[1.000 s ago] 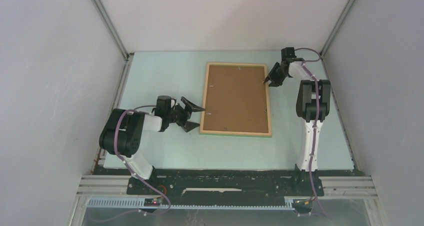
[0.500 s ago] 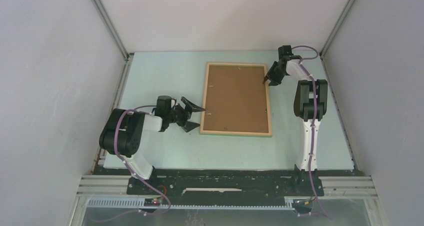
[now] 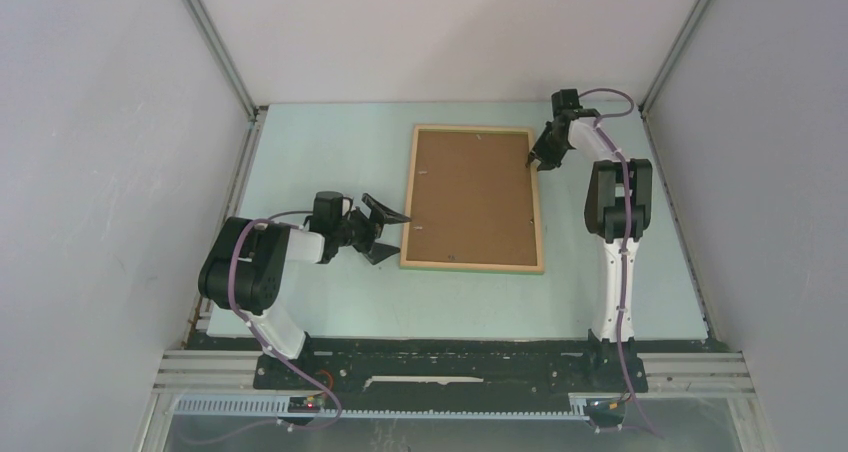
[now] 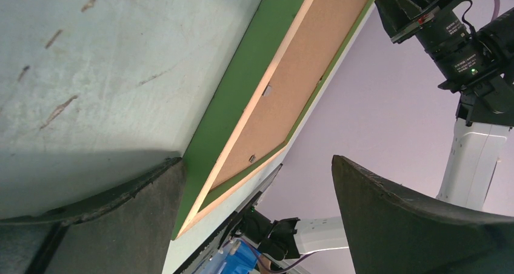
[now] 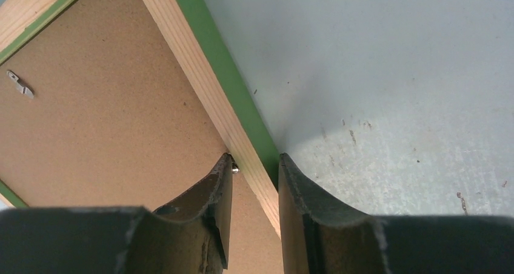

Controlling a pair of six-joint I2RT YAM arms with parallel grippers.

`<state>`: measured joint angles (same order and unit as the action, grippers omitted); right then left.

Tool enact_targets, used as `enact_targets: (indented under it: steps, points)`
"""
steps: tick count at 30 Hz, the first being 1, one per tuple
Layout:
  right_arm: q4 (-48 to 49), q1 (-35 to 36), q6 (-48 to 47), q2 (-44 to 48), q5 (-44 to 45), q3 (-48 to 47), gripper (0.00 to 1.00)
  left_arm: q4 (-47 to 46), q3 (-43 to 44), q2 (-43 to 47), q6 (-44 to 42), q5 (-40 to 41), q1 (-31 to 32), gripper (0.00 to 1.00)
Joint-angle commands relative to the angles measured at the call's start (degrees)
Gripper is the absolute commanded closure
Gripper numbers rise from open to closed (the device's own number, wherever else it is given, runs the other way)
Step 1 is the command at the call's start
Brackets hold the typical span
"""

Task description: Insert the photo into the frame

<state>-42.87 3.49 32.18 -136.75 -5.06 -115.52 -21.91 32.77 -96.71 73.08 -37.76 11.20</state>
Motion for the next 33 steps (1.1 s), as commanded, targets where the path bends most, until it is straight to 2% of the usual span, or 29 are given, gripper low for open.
enact_targets:
  steps: [1, 3, 5, 8, 10, 13, 16, 17, 20, 22, 25, 30, 33]
  points:
    - [1.4, -0.4, 5.0, -0.6, -1.6, 3.8, 1.00, -0.7, -1.1, 1.1, 0.2, -1.0, 1.2, 0.00]
    - [9.4, -1.6, 10.0, 3.5, -4.5, 11.8, 1.00, -0.7, -1.2, 1.2, 0.2, -0.9, 1.2, 0.00]
    - [14.7, -2.0, 14.2, 7.3, -3.7, 17.8, 1.00, -0.6, -1.2, 1.2, 0.2, -0.8, 1.3, 0.00]
    - [13.4, -0.3, 16.0, 9.1, 1.9, 17.8, 1.00, -0.6, -1.3, 1.4, 0.3, -0.8, 1.9, 0.00]
    - [10.0, 1.4, 14.9, 8.0, 4.4, 14.5, 1.00, -0.6, -1.2, 1.5, 0.5, -1.0, 3.4, 0.00]
    - [9.6, 2.8, 11.4, 6.8, 2.0, 11.9, 1.00, -2.1, -2.2, 2.2, 2.4, -1.1, 7.7, 0.00]
    - [11.8, 2.4, 7.7, 6.2, -6.4, 12.2, 0.84, -9.3, -5.6, 3.1, 8.7, -1.1, 11.3, 0.00]
    - [12.1, 2.4, 6.0, 5.7, -9.7, 12.1, 0.74, -11.5, -6.3, 3.4, 10.1, -1.1, 12.6, 0.00]
    - [10.2, 3.0, 1.0, 5.0, -13.8, 11.5, 0.57, -14.5, -8.0, 5.6, 12.2, 1.1, 17.2, 0.00]
    - [10.5, 3.7, -2.1, 4.9, -16.6, 11.9, 0.52, -15.0, -8.2, 7.1, 13.0, 3.1, 21.1, 0.00]
    - [10.8, 4.6, -6.0, 4.3, -20.1, 11.7, 0.50, -15.0, -7.5, 8.8, 13.0, 6.7, 26.4, 0.00]
    - [9.0, 5.9, -12.5, 5.8, -15.7, 10.3, 0.38, -14.8, -8.4, 11.9, 11.0, 9.4, 30.4, 0.00]
    - [5.3, 6.9, -14.9, 5.8, -8.0, 7.5, 0.36, -7.9, -9.5, 16.5, 6.2, 10.7, 30.1, 0.00]
